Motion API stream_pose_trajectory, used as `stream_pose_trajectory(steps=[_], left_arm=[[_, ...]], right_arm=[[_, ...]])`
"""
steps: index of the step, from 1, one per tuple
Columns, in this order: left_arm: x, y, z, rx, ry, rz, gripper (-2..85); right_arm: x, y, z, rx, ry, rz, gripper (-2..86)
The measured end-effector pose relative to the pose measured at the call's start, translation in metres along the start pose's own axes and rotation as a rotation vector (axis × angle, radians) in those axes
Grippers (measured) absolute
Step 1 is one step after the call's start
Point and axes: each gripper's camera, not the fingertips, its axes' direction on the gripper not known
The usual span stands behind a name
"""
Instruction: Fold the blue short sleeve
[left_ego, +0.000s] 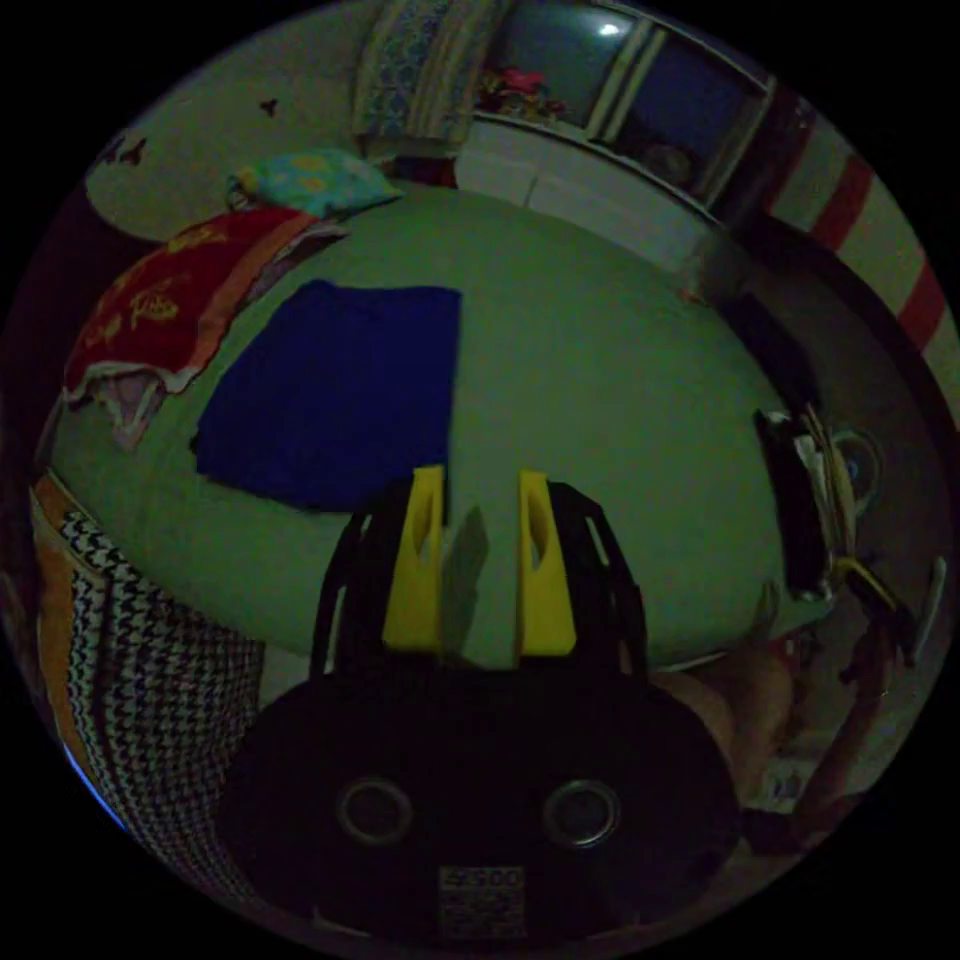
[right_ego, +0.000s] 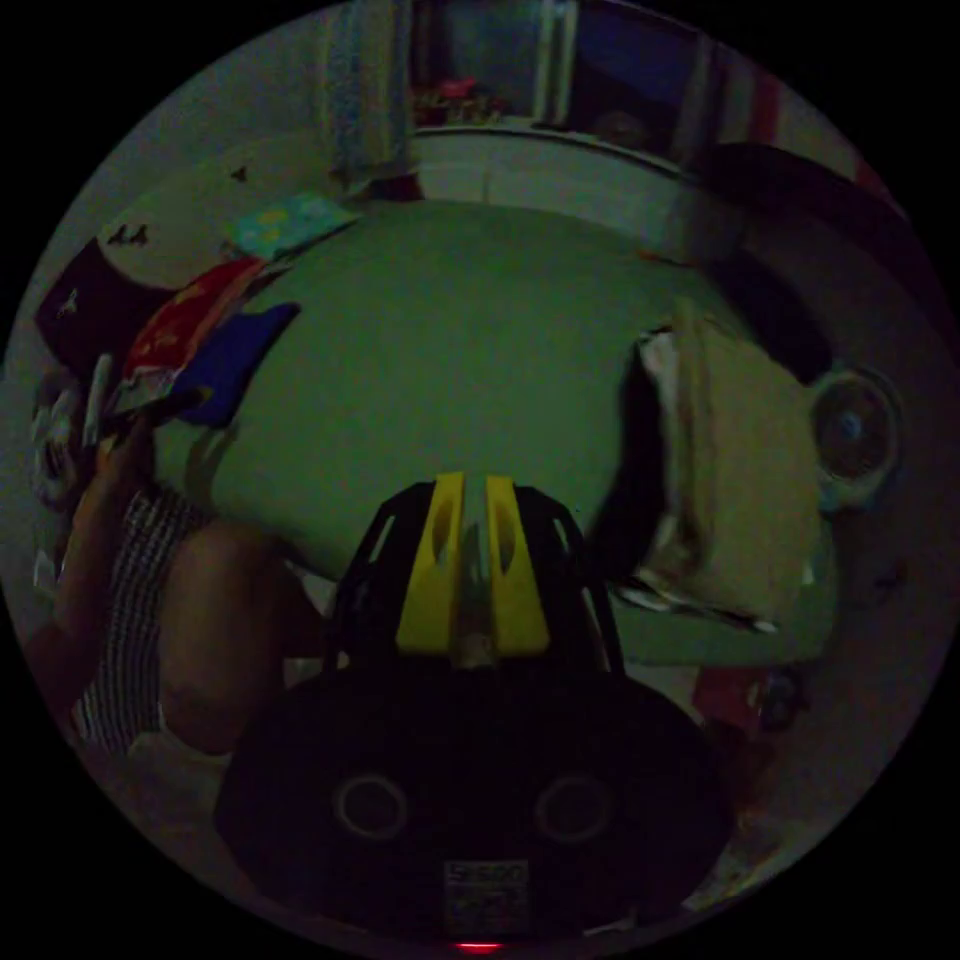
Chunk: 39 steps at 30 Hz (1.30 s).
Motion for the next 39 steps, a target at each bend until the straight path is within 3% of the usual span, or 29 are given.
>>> stream_pose_trajectory(steps=[6, 9, 17, 19, 22, 24, 27, 30, 34, 39], left_arm=[[-0.045, -0.001, 0.035, -0.126, -0.039, -0.022, 10.0], [-0.069, 0.006, 0.032, -0.105, -0.053, -0.079, 4.4], [-0.079, 0.029, 0.009, -0.045, -0.036, 0.016, 0.9], [-0.072, 0.035, 0.006, -0.035, 0.000, 0.044, 0.6], [-0.054, 0.046, 0.008, -0.079, 0.247, 0.085, 0.4], [-0.021, 0.061, 0.016, -0.157, 0.317, 0.204, 0.6], [0.021, 0.078, 0.005, -0.144, 0.250, 0.452, 1.3], [0.025, 0.088, -0.004, -0.166, 0.357, 0.500, 2.3], [-0.006, 0.094, -0.019, -0.119, 0.410, 0.412, 3.7], [-0.087, 0.118, -0.029, -0.057, 0.216, 0.214, 5.0]], right_arm=[[-0.057, -0.022, 0.053, -0.036, -0.039, -0.044, -1.5], [-0.070, -0.027, 0.073, -0.035, -0.071, -0.020, -1.5], [-0.107, -0.039, 0.126, -0.045, -0.148, 0.022, -1.3], [-0.122, -0.043, 0.138, -0.038, -0.147, 0.011, -1.3], [-0.136, -0.048, 0.151, -0.028, -0.133, 0.010, -1.3], [-0.141, -0.050, 0.157, -0.016, -0.139, 0.024, -1.2], [-0.147, -0.057, 0.165, 0.013, -0.145, 0.052, -1.1], [-0.155, -0.068, 0.174, 0.031, -0.158, 0.058, -0.6], [-0.177, -0.090, 0.192, 0.070, -0.206, 0.018, 2.6], [-0.231, -0.131, 0.231, 0.042, -0.348, -0.147, 9.0]])
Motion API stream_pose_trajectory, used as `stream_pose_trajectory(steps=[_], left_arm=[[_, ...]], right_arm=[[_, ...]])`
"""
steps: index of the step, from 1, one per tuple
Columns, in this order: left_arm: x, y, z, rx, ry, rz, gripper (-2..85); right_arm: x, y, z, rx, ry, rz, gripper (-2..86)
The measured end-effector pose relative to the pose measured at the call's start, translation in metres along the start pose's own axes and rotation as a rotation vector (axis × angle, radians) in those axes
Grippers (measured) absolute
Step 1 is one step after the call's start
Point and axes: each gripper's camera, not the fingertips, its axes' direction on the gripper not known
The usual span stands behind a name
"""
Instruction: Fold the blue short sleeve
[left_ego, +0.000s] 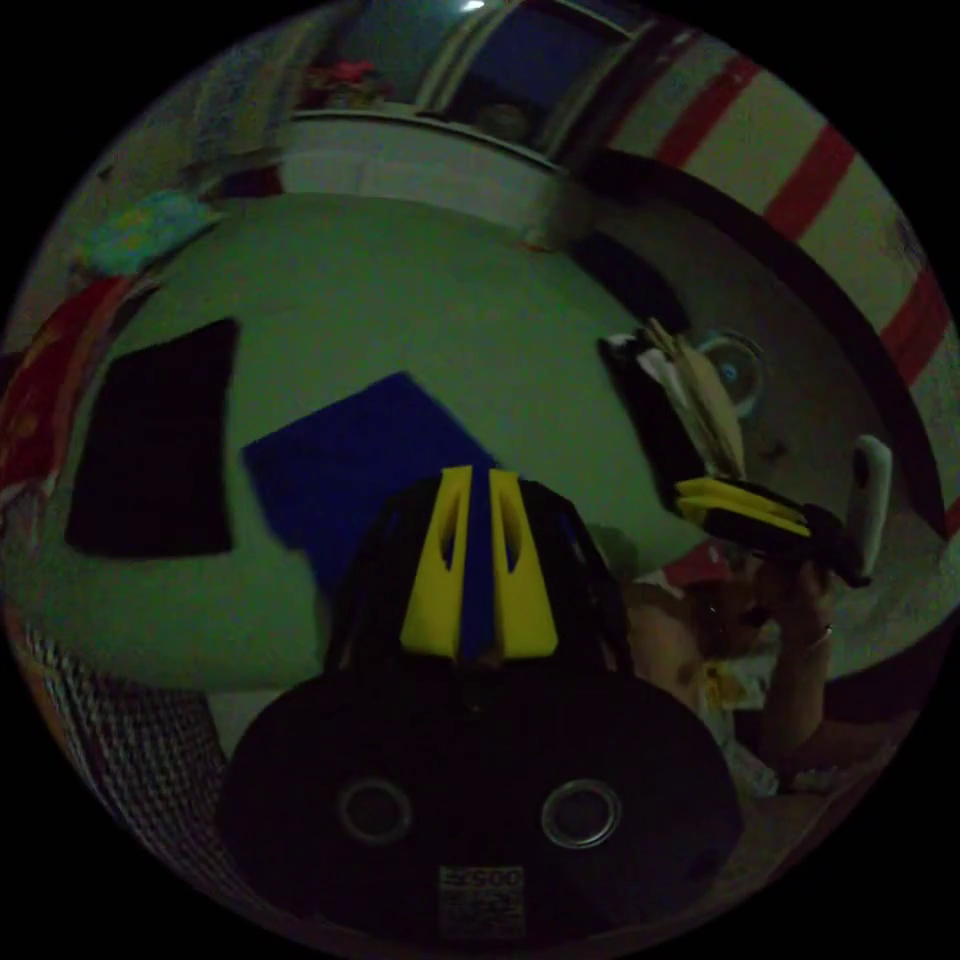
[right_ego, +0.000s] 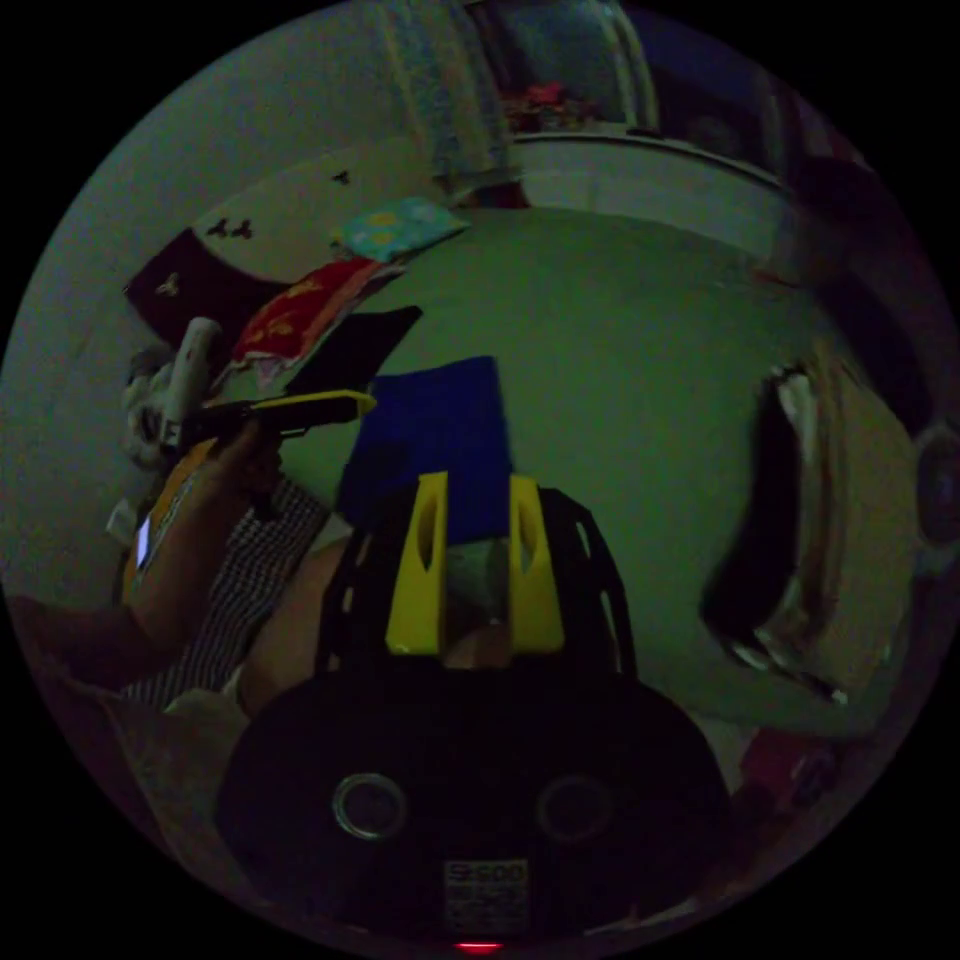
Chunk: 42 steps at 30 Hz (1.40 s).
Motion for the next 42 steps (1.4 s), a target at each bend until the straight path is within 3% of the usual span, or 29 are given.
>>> stream_pose_trajectory(steps=[8, 12, 15, 19, 21, 29, 34, 38, 42], left_arm=[[-0.057, 0.064, 0.003, -0.064, -0.153, -0.137, 5.2], [-0.066, 0.083, 0.020, -0.113, -0.156, -0.154, 5.2], [-0.071, 0.090, 0.035, -0.154, -0.141, -0.155, 5.2], [-0.075, 0.096, 0.045, -0.161, -0.139, -0.165, 5.2], [-0.075, 0.101, 0.045, -0.155, -0.140, -0.161, 5.2], [-0.078, 0.108, 0.042, -0.171, -0.113, -0.146, 4.8], [-0.071, 0.114, 0.027, -0.085, -0.078, -0.180, 2.3], [-0.056, 0.112, 0.026, -0.086, -0.061, -0.137, 6.3], [-0.040, 0.104, 0.032, -0.141, -0.101, -0.099, 10.4]], right_arm=[[-0.066, -0.091, 0.140, -0.189, -0.065, -0.181, 11.4], [-0.075, -0.118, 0.220, -0.390, 0.059, -0.199, 11.9], [-0.070, -0.124, 0.239, -0.398, 0.123, -0.208, 10.4], [-0.044, -0.130, 0.228, -0.337, 0.047, -0.175, 0.3], [-0.029, -0.131, 0.221, -0.320, 0.001, -0.145, -0.6], [0.052, -0.126, 0.171, -0.193, 0.009, -0.024, -1.0], [0.157, -0.107, 0.113, -0.125, 0.047, 0.169, -1.0], [0.227, -0.088, 0.087, -0.094, 0.121, 0.323, -1.0], [0.287, -0.046, 0.047, 0.062, 0.117, 0.551, -0.5]])
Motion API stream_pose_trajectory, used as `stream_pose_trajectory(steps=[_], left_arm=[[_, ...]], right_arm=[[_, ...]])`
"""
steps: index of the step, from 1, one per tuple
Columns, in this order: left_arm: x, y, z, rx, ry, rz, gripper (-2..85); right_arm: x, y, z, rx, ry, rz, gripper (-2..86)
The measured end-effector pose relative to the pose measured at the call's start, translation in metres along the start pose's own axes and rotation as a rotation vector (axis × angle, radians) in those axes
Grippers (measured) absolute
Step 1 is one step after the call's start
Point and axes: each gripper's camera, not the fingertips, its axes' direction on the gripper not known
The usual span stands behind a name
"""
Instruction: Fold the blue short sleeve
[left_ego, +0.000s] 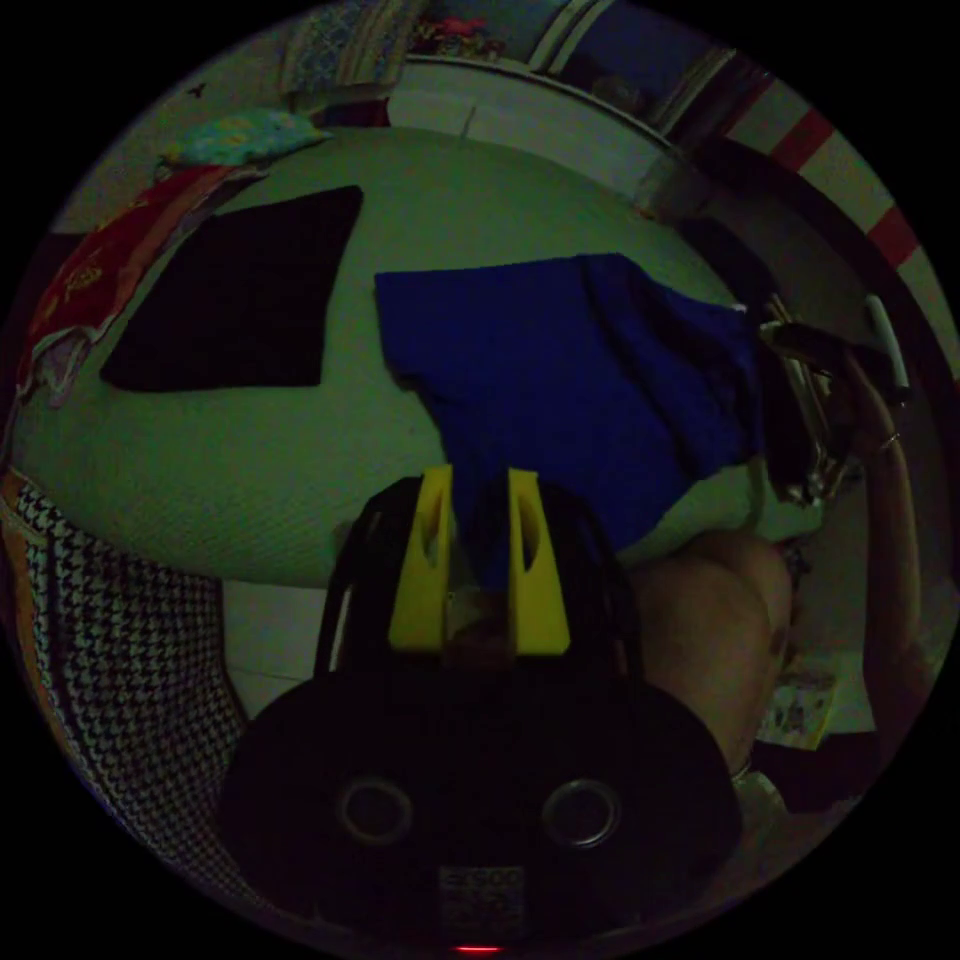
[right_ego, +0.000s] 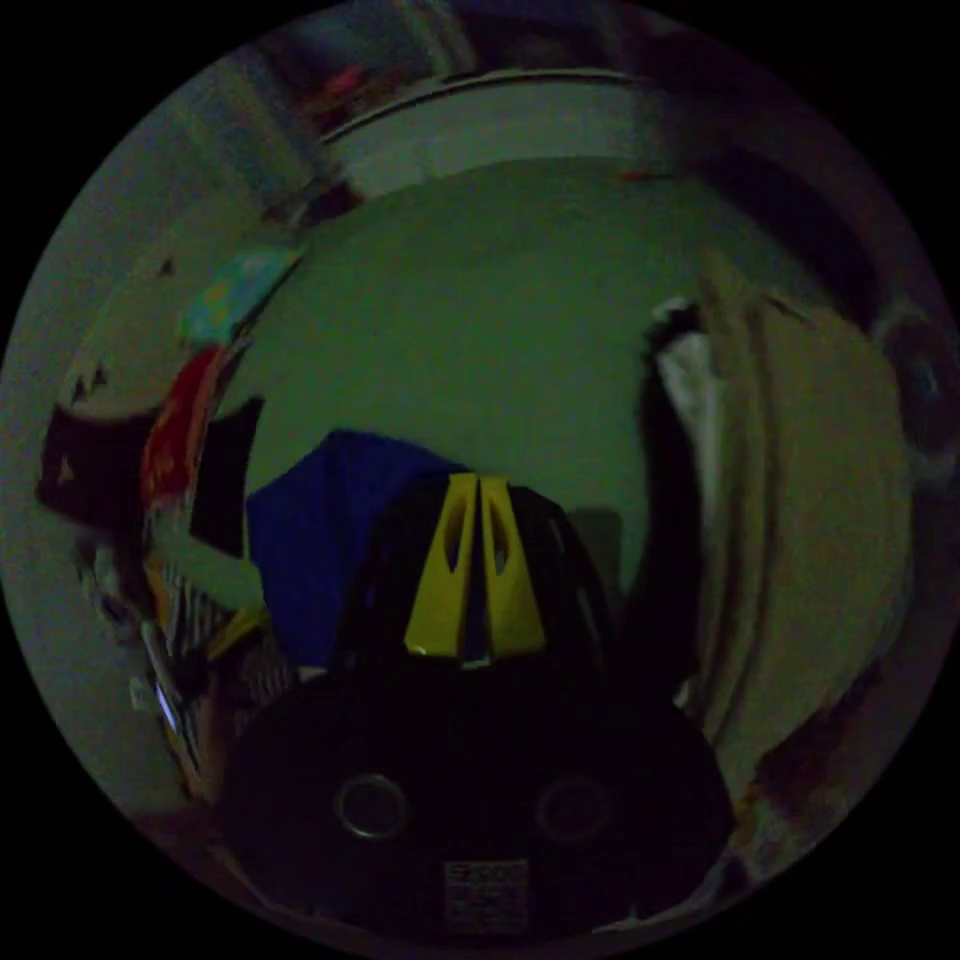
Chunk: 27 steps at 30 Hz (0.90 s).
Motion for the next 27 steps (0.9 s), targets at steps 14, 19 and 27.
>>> stream_pose_trajectory(steps=[14, 19, 27], left_arm=[[0.034, -0.019, 0.006, -0.067, -0.033, 0.016, 7.5], [0.034, -0.030, -0.014, -0.056, -0.008, 0.021, 4.7], [0.021, -0.053, -0.065, 0.027, -0.013, 0.002, 4.5]], right_arm=[[0.044, 0.080, 0.030, -0.165, 0.131, -0.298, 11.7], [0.083, 0.085, -0.021, -0.107, 0.014, -0.303, -0.9], [0.143, 0.144, -0.065, -0.164, -0.155, -0.159, -0.4]])
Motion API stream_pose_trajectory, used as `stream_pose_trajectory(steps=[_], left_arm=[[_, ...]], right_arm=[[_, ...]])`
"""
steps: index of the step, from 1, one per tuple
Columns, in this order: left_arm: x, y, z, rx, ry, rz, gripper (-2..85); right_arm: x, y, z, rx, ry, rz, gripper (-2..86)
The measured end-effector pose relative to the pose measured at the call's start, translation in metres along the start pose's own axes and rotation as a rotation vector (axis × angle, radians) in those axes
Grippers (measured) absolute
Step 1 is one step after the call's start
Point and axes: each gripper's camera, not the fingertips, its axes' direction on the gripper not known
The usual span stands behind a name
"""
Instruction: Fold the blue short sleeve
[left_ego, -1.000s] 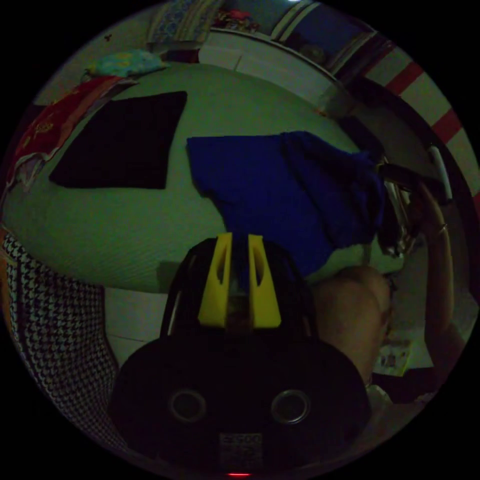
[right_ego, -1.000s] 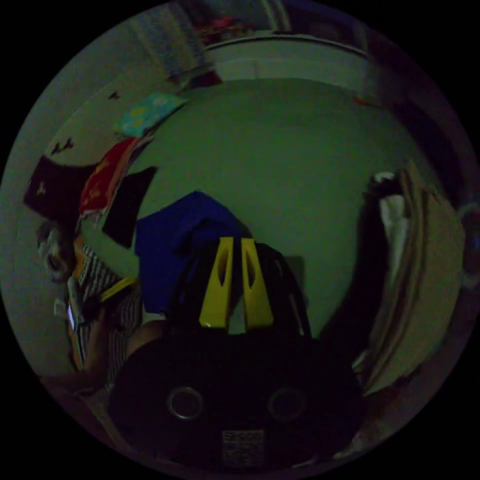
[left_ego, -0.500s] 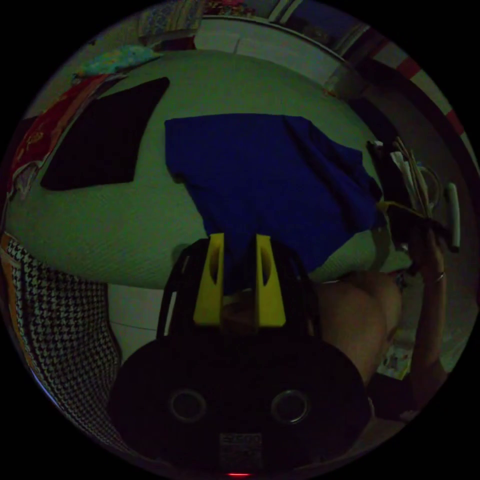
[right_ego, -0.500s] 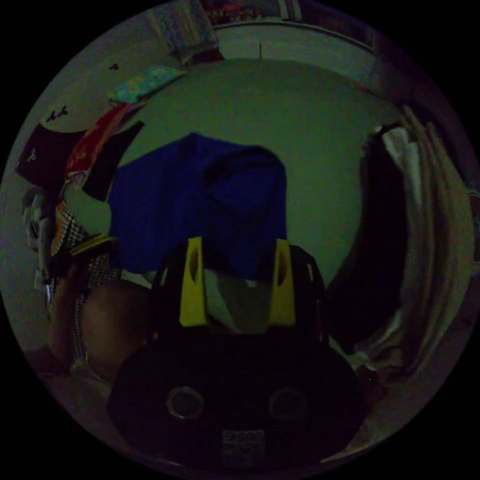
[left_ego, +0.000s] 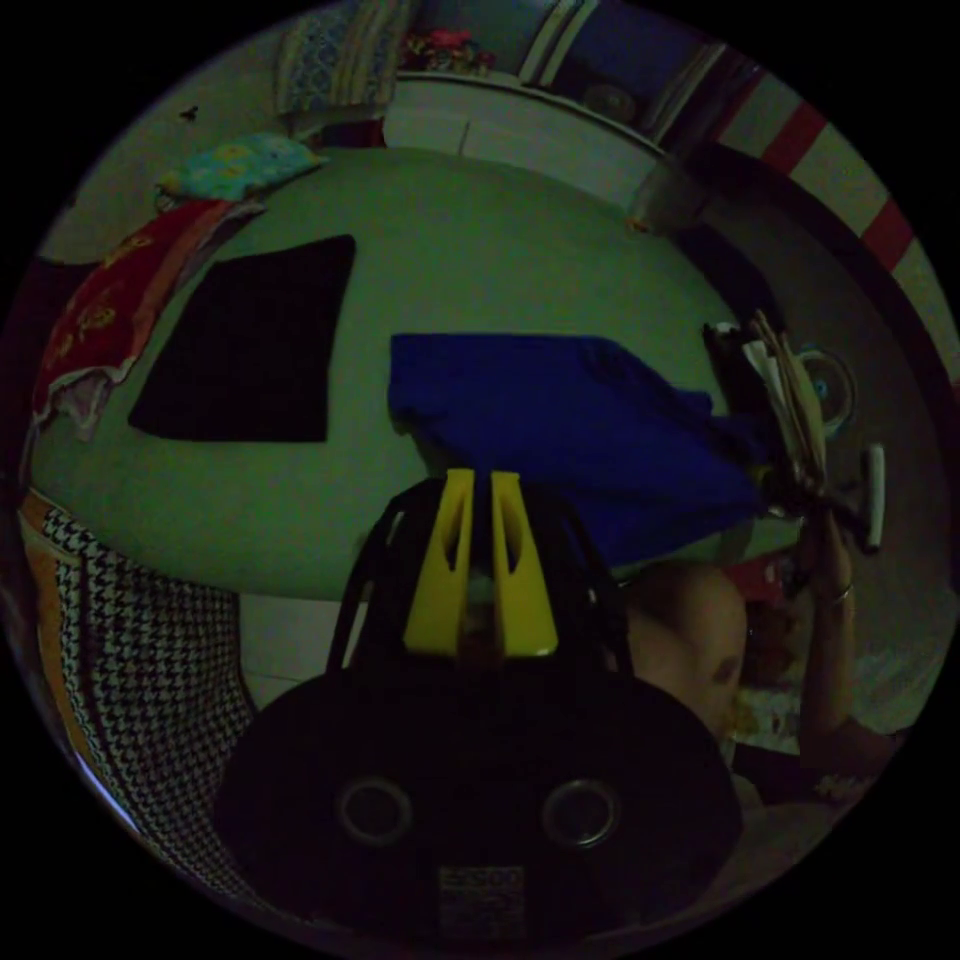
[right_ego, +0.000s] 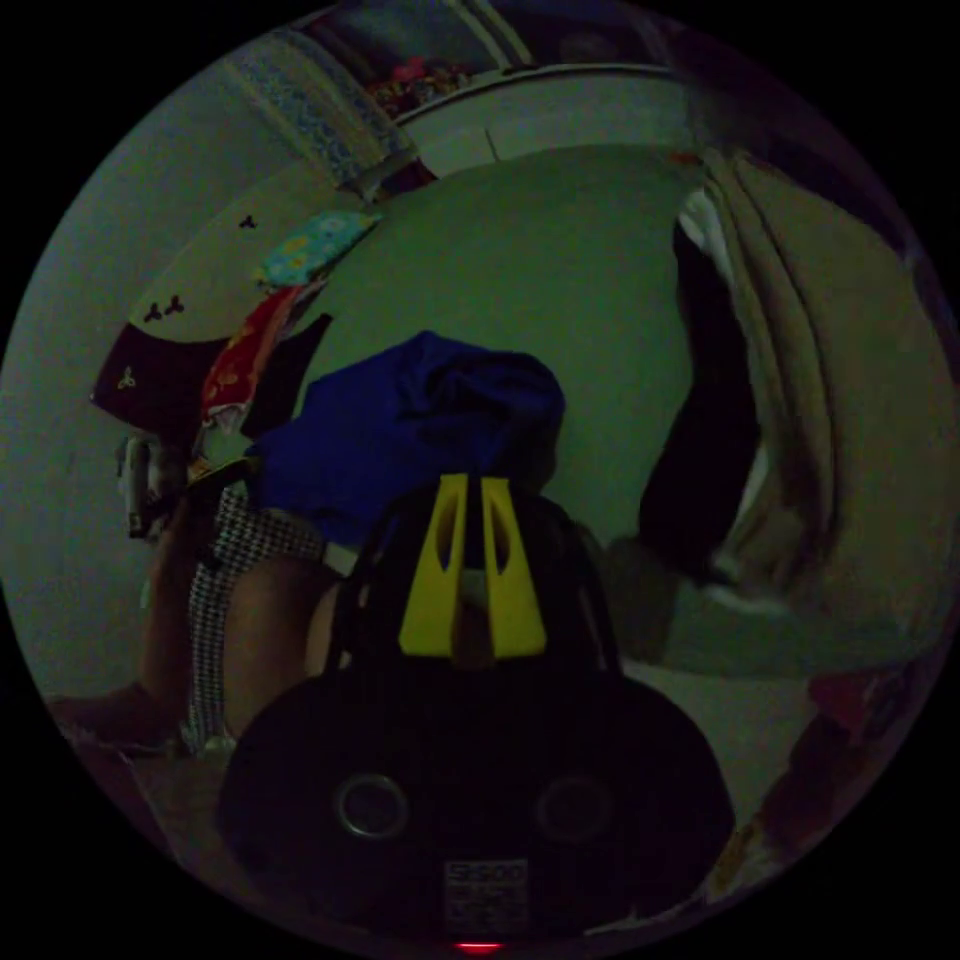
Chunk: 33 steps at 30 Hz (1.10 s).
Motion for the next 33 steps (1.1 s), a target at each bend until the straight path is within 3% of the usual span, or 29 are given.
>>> stream_pose_trajectory(steps=[2, 8, 23, 28, 33], left_arm=[[-0.001, -0.002, 0.005, -0.047, -0.017, -0.007, 4.7], [-0.009, 0.005, -0.011, -0.018, 0.068, 0.017, 4.0], [-0.022, -0.055, -0.059, -0.006, 0.170, 0.135, 3.6], [-0.024, -0.069, -0.071, 0.000, 0.182, 0.142, 3.6], [-0.029, -0.090, -0.091, 0.020, 0.238, 0.158, 3.5]], right_arm=[[0.008, 0.014, 0.004, -0.055, 0.005, 0.032, 2.4], [0.009, 0.055, -0.044, 0.127, -0.049, -0.023, 6.7], [-0.022, 0.091, -0.046, -0.069, 0.184, -0.094, 9.1], [-0.021, 0.100, -0.053, -0.039, 0.178, -0.028, 3.1], [-0.034, 0.109, -0.103, 0.036, 0.093, -0.103, -1.1]])
